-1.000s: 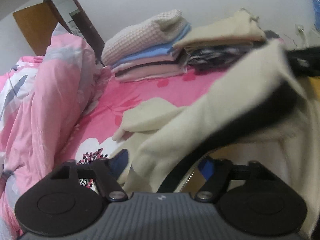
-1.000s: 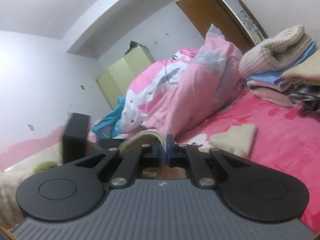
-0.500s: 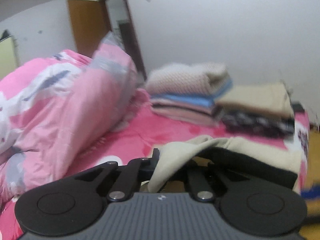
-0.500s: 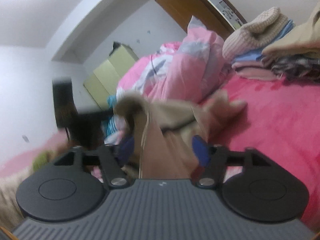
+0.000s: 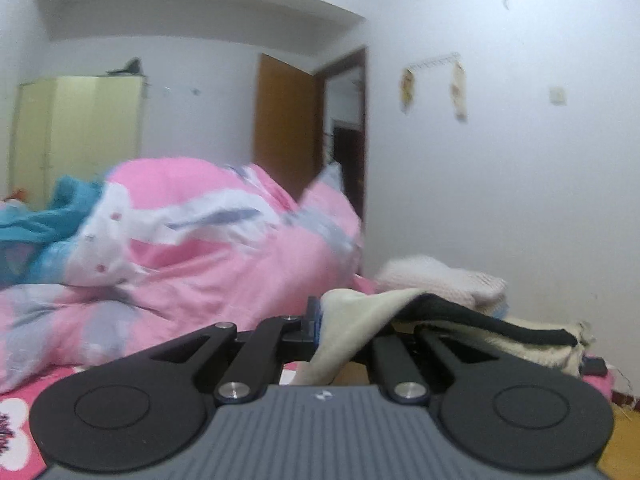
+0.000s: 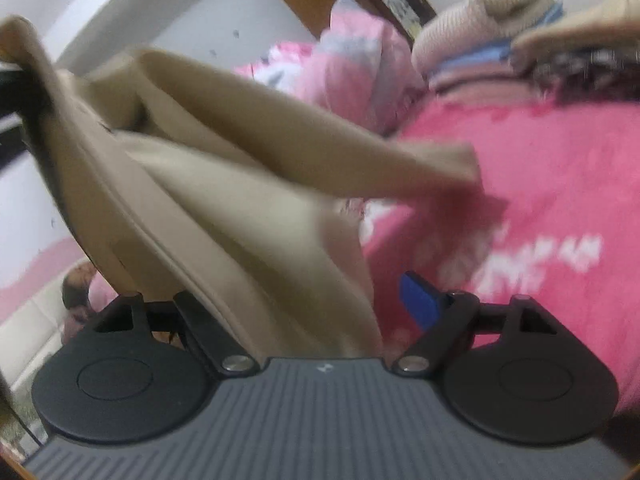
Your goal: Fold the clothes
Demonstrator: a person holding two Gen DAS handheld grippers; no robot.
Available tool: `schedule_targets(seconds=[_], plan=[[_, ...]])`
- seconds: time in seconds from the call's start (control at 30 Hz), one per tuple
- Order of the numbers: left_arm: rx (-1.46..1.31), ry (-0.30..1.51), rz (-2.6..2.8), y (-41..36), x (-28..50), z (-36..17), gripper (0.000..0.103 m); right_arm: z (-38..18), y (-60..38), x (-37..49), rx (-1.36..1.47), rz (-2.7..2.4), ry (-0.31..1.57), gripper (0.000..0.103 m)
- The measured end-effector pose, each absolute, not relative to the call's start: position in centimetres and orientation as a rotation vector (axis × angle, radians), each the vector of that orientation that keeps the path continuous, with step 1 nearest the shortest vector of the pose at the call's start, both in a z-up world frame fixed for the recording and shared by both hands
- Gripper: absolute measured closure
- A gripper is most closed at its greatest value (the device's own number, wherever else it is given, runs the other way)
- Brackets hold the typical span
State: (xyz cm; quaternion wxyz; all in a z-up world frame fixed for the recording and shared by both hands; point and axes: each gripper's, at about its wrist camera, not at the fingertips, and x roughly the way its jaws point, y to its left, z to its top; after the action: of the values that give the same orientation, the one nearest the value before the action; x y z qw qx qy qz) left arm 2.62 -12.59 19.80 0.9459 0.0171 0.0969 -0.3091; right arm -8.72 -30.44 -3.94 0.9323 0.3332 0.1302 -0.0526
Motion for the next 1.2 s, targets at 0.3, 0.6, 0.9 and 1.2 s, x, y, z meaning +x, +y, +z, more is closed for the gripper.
schedule_targets(seconds=[0.3,0.6,0.9,1.2], plan=[[-0.157,0.185,-0.468,-2.8,2.8,22.4,0.097,-0.6,-29.1,-9.0,0.555,-0.062,0.262,0.08],[-0.238,-0.001,-0.372,5.2,-1.7,27.0,0.097,15.0,-31.0,-11.7,0.311,-0.02,-0.047,0.088],[-0.266,-0.237,-0.357,10.4,-9.9,32.2,0.097,27.4,-28.1,-18.2,0.024,0.016,-0.357,0.088],[-0.254,-0.305,-0.438,12.8,-16.3,35.8,0.096,30.3,-27.9,-24.8,-0.065,0.046,-0.528,0.087]])
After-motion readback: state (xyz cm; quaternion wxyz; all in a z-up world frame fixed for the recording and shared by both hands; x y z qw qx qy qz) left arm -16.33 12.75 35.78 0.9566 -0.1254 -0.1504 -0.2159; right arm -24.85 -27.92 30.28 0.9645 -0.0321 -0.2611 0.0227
